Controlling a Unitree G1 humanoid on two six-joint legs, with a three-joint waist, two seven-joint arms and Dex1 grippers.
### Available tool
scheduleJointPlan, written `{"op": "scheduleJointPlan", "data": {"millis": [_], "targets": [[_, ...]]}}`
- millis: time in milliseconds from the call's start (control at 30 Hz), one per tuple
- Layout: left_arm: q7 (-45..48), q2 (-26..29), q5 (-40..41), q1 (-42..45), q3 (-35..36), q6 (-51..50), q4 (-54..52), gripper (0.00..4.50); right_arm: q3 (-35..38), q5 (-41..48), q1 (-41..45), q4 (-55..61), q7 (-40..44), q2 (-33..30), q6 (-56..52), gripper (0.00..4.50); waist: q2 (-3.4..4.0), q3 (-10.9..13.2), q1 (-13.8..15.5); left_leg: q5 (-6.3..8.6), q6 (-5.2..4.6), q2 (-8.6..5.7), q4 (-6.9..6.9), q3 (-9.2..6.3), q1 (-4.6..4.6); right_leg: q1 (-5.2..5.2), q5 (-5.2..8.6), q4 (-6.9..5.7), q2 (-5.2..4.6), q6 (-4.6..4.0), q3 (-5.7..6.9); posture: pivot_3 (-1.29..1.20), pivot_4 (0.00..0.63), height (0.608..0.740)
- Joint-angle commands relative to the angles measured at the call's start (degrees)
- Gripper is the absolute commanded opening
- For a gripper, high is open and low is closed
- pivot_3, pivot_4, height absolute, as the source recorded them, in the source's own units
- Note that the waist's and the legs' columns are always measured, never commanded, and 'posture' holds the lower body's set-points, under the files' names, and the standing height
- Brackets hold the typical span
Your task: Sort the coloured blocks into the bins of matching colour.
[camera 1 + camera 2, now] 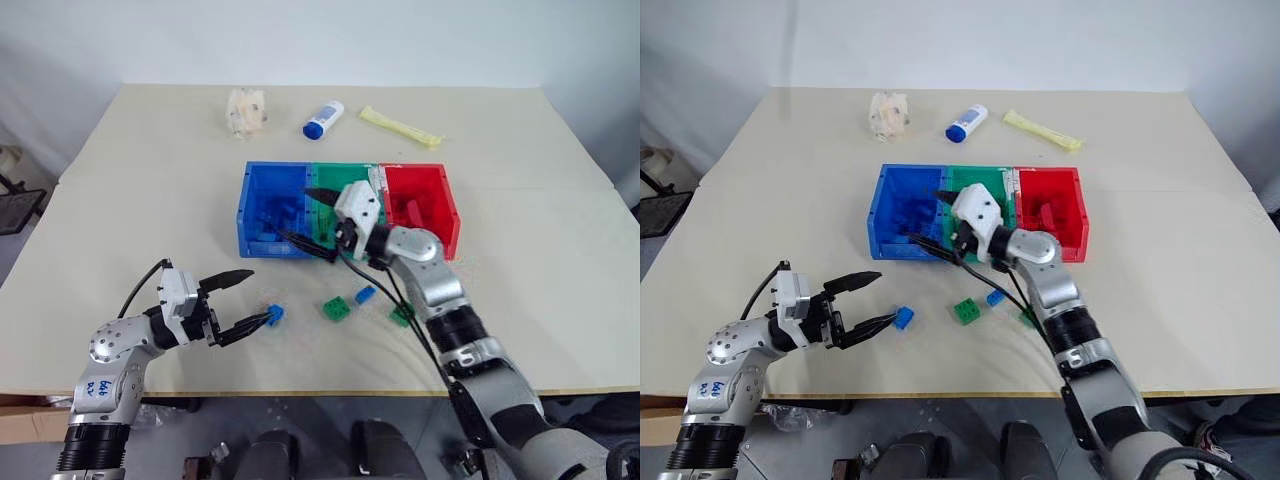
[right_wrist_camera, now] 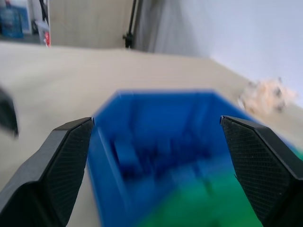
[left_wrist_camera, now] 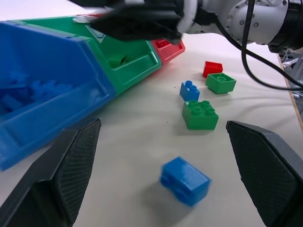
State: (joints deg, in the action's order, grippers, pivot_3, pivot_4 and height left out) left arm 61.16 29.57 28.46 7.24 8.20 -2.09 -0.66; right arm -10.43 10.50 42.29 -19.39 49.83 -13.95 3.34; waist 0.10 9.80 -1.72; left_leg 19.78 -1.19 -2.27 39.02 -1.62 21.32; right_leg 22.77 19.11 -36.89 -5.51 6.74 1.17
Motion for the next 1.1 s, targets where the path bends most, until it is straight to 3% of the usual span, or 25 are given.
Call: {"op": "scheduleJointPlan", "data": {"millis": [33,300,600,833,1000,1100], "targets": [[0.9,-0.2,0.1,1.2,-0.4,1.0,0.9,4.5,2.5,3.7,-3.0,10.5,4.3,-5.7,-5.4,4.47,0.0,0.0,0.1,-0.01,0.02,0.02,0.0,-0.01,0.0,-0.01,0.0,0.02,0.01,0.0,0.02,0.0,0.15,0.74],[4.3,1.9,-0.6,2.7,-0.4,1.8,4.8,4.5,10.4,12.4,-16.6,28.0,12.5,-24.1,-18.6,4.47,0.01,0.0,0.4,-0.02,0.03,0.05,-0.03,-0.01,0.0,-0.14,0.0,0.48,0.0,0.0,0.0,0.0,0.15,0.74],[11.8,2.8,1.6,3.6,1.3,4.8,9.4,4.5,25.3,16.7,-36.4,36.2,15.8,-38.6,-25.2,4.47,0.01,0.0,0.9,-0.02,0.02,0.11,-0.08,-0.01,-0.01,-0.33,0.0,0.91,0.01,0.0,0.02,0.0,0.15,0.74],[15.8,4.2,2.1,3.1,2.0,4.6,11.2,4.5,34.7,16.4,-48.9,38.4,17.4,-43.0,-26.4,4.47,0.01,0.0,1.8,-0.02,0.01,0.13,-0.07,0.0,-0.02,-0.38,0.0,0.95,0.01,0.0,0.01,0.0,0.15,0.74],[16.6,4.4,2.2,3.3,2.1,4.4,11.4,4.5,33.8,16.1,-48.2,38.2,16.6,-43.2,-26.6,4.47,0.01,0.0,1.6,-0.02,0.0,0.13,-0.07,0.0,-0.05,-0.4,0.0,0.96,0.0,0.0,0.0,0.0,0.15,0.74],[16.8,4.2,2.3,3.5,2.0,4.6,11.4,4.5,29.6,15.1,-44.9,36.9,16.2,-42.5,-26.5,4.47,0.01,0.0,1.6,-0.03,0.0,0.14,-0.07,0.01,-0.05,-0.39,0.0,0.96,0.01,0.0,0.0,0.0,0.15,0.74]]}}
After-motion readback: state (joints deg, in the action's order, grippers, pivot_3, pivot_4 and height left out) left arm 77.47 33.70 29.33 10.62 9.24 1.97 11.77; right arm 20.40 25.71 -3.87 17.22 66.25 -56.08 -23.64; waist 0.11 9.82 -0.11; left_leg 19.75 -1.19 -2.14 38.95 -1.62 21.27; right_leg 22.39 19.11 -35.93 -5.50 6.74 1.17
